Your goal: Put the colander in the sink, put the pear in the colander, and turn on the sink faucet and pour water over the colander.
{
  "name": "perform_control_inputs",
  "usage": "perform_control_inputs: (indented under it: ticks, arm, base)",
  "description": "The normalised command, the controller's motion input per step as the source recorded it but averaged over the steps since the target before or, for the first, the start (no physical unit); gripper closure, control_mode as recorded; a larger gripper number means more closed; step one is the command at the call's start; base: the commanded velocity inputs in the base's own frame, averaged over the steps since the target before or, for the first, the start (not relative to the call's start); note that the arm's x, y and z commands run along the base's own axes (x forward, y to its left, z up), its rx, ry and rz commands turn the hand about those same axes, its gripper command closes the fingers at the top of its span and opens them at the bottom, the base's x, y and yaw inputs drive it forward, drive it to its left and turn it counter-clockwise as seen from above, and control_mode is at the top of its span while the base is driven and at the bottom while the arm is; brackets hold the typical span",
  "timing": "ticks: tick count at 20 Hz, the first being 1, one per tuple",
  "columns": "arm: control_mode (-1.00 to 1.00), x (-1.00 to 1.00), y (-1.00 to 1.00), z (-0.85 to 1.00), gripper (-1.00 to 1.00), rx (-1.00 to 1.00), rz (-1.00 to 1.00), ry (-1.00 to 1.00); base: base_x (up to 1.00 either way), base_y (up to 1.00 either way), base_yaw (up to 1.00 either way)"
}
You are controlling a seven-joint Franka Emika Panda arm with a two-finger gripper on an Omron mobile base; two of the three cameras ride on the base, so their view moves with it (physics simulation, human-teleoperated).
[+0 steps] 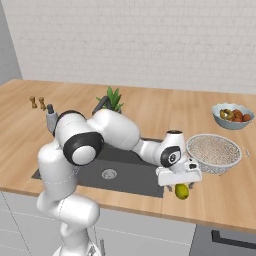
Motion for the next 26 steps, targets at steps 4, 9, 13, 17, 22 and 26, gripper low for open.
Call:
perform_control_inputs:
  ticks: [4,9,13,17,22,26]
  arm:
    - [-1.0,-0.2,-0.36,-0.31,-1.0,0.0,0.08,0.0]
    - [-1.0,-0.25,-0.29,-0.18,-1.0,0.0,0.0,-0.01]
    - [-1.0,-0.09,-0.07,-0.2,1.0,0.0,0.0,0.0]
    - [-1.0,-0.12,-0.07,-0.25,1.0,0.0,0.0,0.02]
    - [-1.0,-0.4,-0.2,-0.02,1.0,0.08,0.06,-0.13]
    - [-1.0,-0.43,-0.08,0.44,1.0,0.11,0.08,-0.38]
  base:
    - [0.0,0.0,0.0]
    - [0.0,0.0,0.0]
    - [0.0,0.0,0.0]
    - [0.0,0.0,0.0]
    - [0.0,0.0,0.0]
    - [0.0,0.0,0.0]
